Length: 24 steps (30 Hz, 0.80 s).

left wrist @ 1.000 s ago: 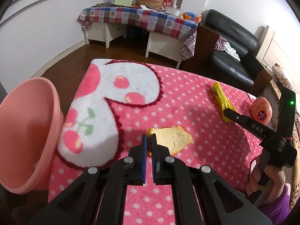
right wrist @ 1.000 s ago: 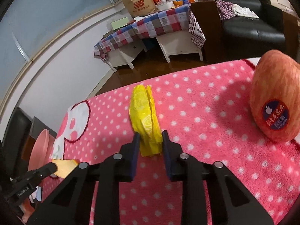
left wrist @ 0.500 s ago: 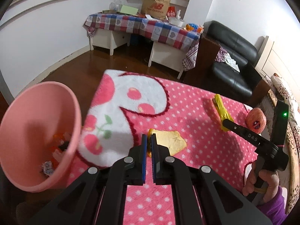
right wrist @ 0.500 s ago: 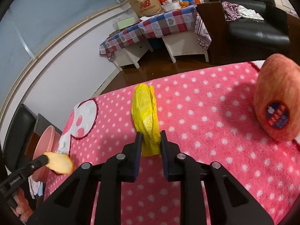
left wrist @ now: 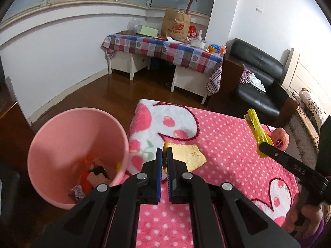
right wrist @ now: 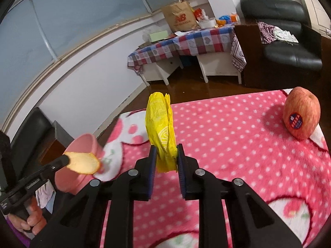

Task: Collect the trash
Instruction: 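Carry the peel in the left tool while the right tool carries the yellow bag to the bucket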

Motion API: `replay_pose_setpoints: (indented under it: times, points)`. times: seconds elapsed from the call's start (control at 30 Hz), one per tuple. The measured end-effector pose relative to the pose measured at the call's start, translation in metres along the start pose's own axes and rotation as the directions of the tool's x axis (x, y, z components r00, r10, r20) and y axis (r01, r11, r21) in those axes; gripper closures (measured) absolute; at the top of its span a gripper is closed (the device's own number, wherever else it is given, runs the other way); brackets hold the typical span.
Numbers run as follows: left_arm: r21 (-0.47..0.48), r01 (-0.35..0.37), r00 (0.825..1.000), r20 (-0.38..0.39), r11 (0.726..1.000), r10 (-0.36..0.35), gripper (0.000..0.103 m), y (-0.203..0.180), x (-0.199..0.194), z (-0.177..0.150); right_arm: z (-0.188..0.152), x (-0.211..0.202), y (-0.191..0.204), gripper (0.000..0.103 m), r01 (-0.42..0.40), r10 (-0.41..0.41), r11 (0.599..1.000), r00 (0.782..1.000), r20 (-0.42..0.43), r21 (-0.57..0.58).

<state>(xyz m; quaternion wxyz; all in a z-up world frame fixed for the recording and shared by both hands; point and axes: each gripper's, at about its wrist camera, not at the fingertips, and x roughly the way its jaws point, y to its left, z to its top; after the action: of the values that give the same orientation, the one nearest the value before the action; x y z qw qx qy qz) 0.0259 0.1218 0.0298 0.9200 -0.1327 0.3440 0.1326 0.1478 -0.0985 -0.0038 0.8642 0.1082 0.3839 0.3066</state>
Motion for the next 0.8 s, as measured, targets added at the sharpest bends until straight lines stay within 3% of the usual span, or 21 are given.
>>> replay_pose_setpoints:
  times: [0.8]
  points:
    - [-0.096, -0.019, 1.0, 0.005, 0.995, 0.02, 0.099, 0.045, -0.024, -0.023, -0.022, -0.011, 0.078, 0.083, -0.037, 0.035, 0.993, 0.999, -0.016, -0.114]
